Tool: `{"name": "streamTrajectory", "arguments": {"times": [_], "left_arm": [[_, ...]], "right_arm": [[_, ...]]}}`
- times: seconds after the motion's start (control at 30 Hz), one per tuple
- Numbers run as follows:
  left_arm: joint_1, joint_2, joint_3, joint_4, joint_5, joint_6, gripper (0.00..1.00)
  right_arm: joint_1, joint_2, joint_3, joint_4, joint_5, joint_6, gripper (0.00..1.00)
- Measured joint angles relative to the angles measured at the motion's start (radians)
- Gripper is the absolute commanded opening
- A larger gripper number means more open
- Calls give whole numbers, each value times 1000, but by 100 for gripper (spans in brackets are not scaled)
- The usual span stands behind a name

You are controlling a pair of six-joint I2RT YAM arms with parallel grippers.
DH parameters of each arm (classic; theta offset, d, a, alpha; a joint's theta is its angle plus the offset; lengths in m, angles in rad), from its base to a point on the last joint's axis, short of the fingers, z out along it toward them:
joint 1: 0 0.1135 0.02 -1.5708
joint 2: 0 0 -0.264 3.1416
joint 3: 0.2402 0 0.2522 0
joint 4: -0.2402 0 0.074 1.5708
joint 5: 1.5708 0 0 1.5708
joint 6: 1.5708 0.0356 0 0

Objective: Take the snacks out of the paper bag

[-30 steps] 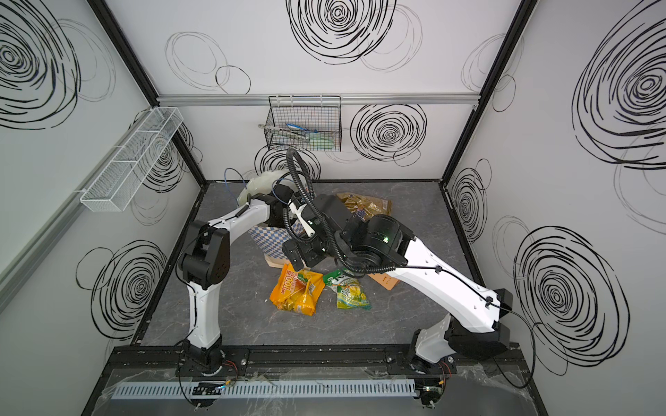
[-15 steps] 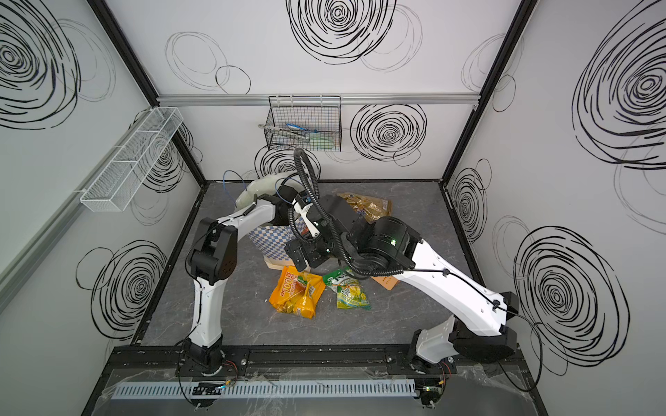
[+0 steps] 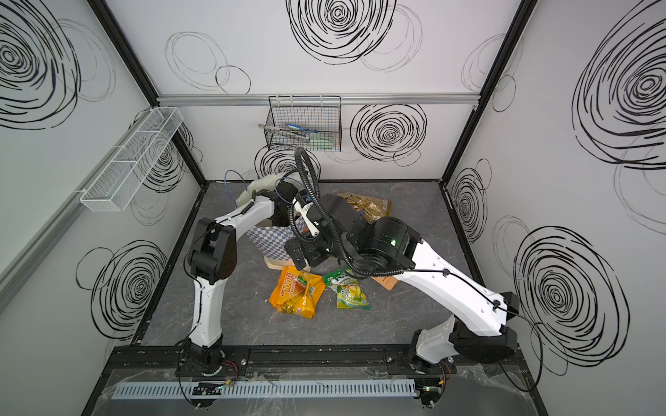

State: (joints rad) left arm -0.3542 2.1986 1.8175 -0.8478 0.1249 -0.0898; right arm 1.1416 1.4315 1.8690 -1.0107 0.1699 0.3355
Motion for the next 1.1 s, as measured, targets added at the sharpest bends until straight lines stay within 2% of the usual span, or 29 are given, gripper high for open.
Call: {"name": "streamTrajectory", "arguments": {"times": [0.47,0.83,0.87,0.9,0.97,1.0,1.03,1.1], "left_arm": [[14,-146,175,-61,-66,-18,0],[53,-225,270,-96,-70,-26,0],[55,-232,271,-99,-64,-26,6],[55,-238,272,-103,-56,-25,19],[54,-245,270,-119,-36,-24,57],[50,-252,251,-119,-26,-18,72],[45,-262,220,-118,-15,-16,84],[32,-280,150,-122,6,-14,96]], "right_arm": [[-2,-13,-10,2,5,0,97],[-2,-19,-18,10,5,0,97],[-2,-19,-21,14,5,0,97],[-2,-19,-23,16,5,0,97],[-2,-19,-28,22,5,0,97],[-2,-19,-31,25,4,0,97],[-2,-19,-33,26,4,0,97],[-3,-19,-37,30,4,0,97]]}}
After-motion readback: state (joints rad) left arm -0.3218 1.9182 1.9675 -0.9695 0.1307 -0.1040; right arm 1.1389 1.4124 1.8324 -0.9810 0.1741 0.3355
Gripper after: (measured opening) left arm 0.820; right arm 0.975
